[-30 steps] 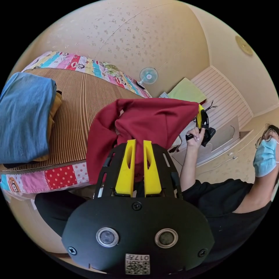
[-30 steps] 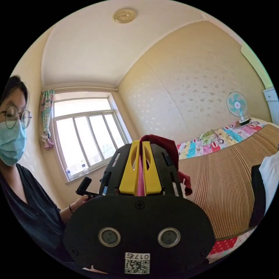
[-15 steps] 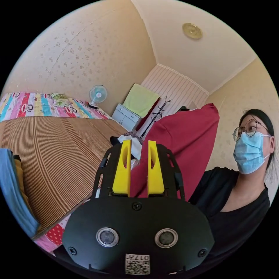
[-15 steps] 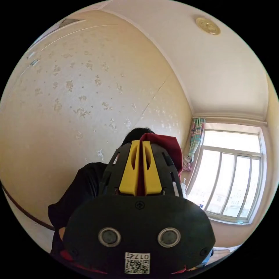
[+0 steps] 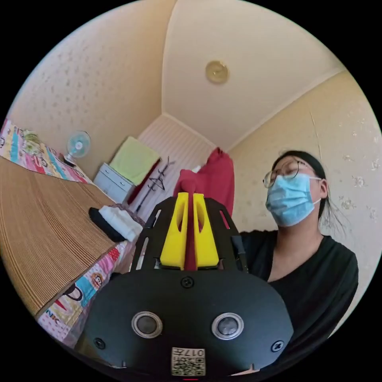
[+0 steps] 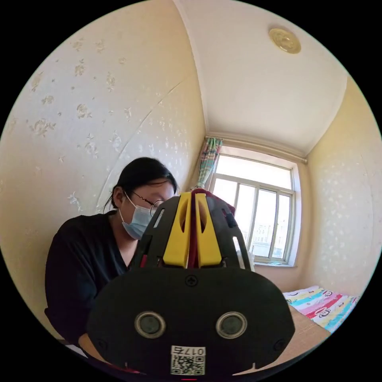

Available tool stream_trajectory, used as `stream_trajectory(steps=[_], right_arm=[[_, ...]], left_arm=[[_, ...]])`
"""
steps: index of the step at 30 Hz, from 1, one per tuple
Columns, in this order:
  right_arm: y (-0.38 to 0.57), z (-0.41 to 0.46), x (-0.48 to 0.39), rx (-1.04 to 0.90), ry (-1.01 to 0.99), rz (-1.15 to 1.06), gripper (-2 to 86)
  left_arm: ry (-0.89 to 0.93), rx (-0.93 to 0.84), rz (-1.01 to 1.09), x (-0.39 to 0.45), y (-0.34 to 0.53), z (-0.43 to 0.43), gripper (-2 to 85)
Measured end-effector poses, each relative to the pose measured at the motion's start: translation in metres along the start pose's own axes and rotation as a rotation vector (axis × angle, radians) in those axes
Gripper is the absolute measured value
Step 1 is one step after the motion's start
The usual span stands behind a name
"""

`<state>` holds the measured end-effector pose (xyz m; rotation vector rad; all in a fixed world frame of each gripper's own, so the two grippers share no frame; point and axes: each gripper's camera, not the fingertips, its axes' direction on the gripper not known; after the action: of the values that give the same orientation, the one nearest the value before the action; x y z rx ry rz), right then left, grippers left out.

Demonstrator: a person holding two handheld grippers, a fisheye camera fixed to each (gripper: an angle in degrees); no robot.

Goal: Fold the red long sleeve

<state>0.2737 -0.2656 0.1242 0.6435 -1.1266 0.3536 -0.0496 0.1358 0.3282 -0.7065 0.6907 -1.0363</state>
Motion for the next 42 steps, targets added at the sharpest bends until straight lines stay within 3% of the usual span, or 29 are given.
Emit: stream_trajectory(steps=[1,3,5,7,9,11,13,16,18,20,23,26,31,32,33,36,40,42], right_arm=[[0.005,-0.017,0.005,0.041,0.182,0.233,1.3],[0.03,-0.034,-0.007,0.17,0.372,0.467,1.4],[0.03,-0.011,-0.027,0.078,0.566,0.319,1.4],[0.039,0.02,-0.022,0.051,0.901,0.197,1.6],[0.038,0.039,0.012,0.044,0.962,0.155,1.9],[0.019,0.062,0.078,-0.023,1.003,0.138,2.1],[-0.024,0.111,0.222,-0.217,1.075,0.154,2.6],[-0.038,0.163,0.389,-0.432,1.176,0.196,3.5],[-0.005,0.196,0.493,-0.672,1.199,0.354,5.0],[0.048,0.212,0.521,-0.76,1.188,0.375,7.3],[0.178,0.216,0.545,-0.931,1.176,0.388,7.3],[0.345,0.194,0.567,-1.145,1.192,0.454,7.4],[0.645,0.1,0.563,-1.597,1.168,0.814,7.6],[0.665,0.09,0.553,-1.61,1.149,0.828,7.4],[0.656,0.077,0.518,-1.384,1.229,0.702,6.8],[0.651,0.041,0.464,-1.183,1.203,0.815,4.6],[0.641,0.024,0.367,-1.15,1.194,0.81,2.1],[0.634,0.017,0.296,-1.111,1.285,0.778,1.3]], left_arm=[[-0.072,0.095,0.072,0.022,-0.009,-0.024,-0.5],[-0.156,0.207,0.223,0.062,-0.019,-0.044,-0.6],[-0.324,0.209,0.402,0.107,-0.035,-0.029,-0.7],[-0.435,0.262,0.488,0.125,-0.041,-0.01,-0.8],[-0.537,0.296,0.541,0.134,-0.057,0.014,-0.8],[-0.77,0.317,0.615,0.125,-0.107,0.053,-0.6],[-0.885,0.253,0.558,0.08,-0.184,0.083,-0.3],[-1.012,0.04,0.208,-0.062,-0.331,0.111,1.2],[-1.154,-0.117,0.008,-0.144,-0.362,0.115,3.5],[-1.308,-0.304,-0.073,-0.206,-0.343,0.123,5.0],[-1.315,-0.556,0.017,-0.27,-0.268,0.146,5.3],[-1.306,-0.794,-0.033,-0.349,-0.164,0.159,5.6],[-1.218,-1.122,-0.264,-0.45,-0.004,0.159,7.8],[-1.243,-1.176,-0.287,-0.462,0.027,0.153,8.0],[-1.265,-1.202,-0.296,-0.467,0.041,0.149,8.1],[-1.299,-1.049,-0.152,-0.438,0.07,0.125,7.5],[-1.265,-0.965,-0.049,-0.377,0.104,0.087,3.1],[-1.247,-0.87,-0.043,-0.346,0.122,0.061,1.5]])
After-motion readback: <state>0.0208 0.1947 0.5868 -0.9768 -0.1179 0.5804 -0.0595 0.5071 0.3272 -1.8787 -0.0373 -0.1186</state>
